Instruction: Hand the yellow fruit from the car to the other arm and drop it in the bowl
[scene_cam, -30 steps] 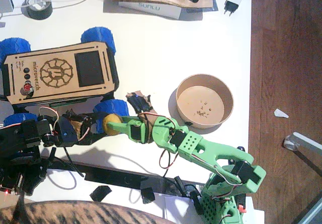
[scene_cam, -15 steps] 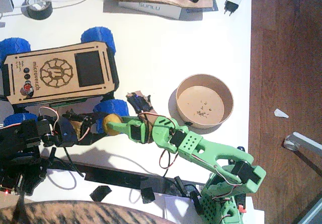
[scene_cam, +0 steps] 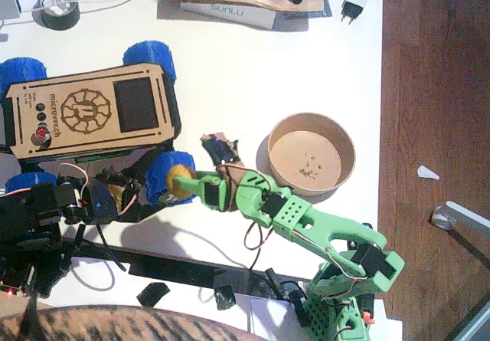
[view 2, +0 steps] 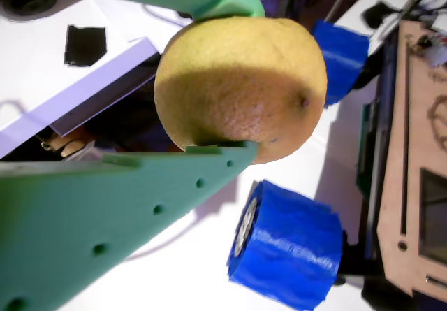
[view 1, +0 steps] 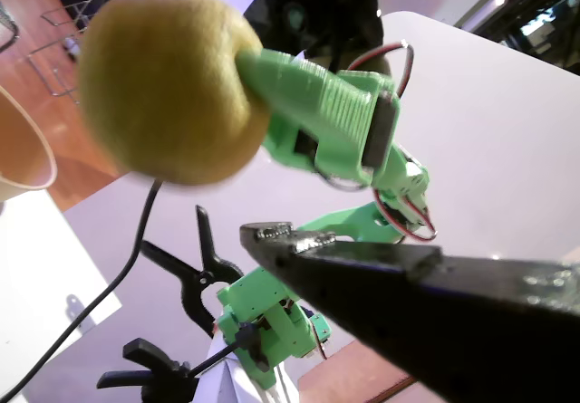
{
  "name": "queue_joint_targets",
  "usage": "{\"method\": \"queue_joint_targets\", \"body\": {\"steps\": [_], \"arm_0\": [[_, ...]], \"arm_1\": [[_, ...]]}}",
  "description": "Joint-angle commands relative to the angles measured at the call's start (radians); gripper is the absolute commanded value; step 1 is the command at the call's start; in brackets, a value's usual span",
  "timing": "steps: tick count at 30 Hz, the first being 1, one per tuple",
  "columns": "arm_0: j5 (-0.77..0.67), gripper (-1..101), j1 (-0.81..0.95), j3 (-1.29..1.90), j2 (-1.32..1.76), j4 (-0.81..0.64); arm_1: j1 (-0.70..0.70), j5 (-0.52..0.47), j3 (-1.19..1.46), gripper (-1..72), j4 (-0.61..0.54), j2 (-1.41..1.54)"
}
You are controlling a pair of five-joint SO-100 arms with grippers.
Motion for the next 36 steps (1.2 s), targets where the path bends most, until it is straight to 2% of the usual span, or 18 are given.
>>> {"method": "queue_joint_targets", "body": {"steps": [1,3,7,12,16,18,24,25,28,33,36], "arm_0": [[0.012,54,-0.015,-0.032,0.014,0.014],[0.012,53,-0.063,-0.034,0.020,0.048],[0.015,51,-0.196,-0.035,0.046,0.176],[0.017,49,-0.399,-0.035,0.091,0.374],[0.044,41,-0.583,-0.034,0.106,0.592],[0.118,36,-0.667,-0.032,0.120,0.676],[0.502,4,-0.873,-0.015,0.178,0.799],[0.552,0,-0.896,-0.015,0.184,0.807],[0.632,0,-0.913,0.015,0.189,0.790],[0.637,0,-0.913,0.187,0.221,0.673],[0.637,0,-0.922,0.279,0.258,0.652]], "arm_1": [[0.023,-0.002,-0.009,0.0,-0.008,0.066],[0.040,0.002,-0.014,0.0,0.031,0.089],[0.094,0.051,-0.046,0.0,0.186,0.150],[0.201,0.199,-0.103,-0.1,0.344,0.218],[0.301,0.308,-0.129,-0.1,0.425,0.233],[0.353,0.353,-0.129,-0.1,0.456,0.242],[0.526,0.469,-0.112,-0.1,0.482,0.232],[0.560,0.491,-0.109,-0.1,0.482,0.222],[0.635,0.543,-0.110,-0.1,0.477,0.181],[0.736,0.663,-0.201,-0.1,0.486,0.038],[0.787,0.719,-0.267,-0.1,0.492,-0.058]]}}
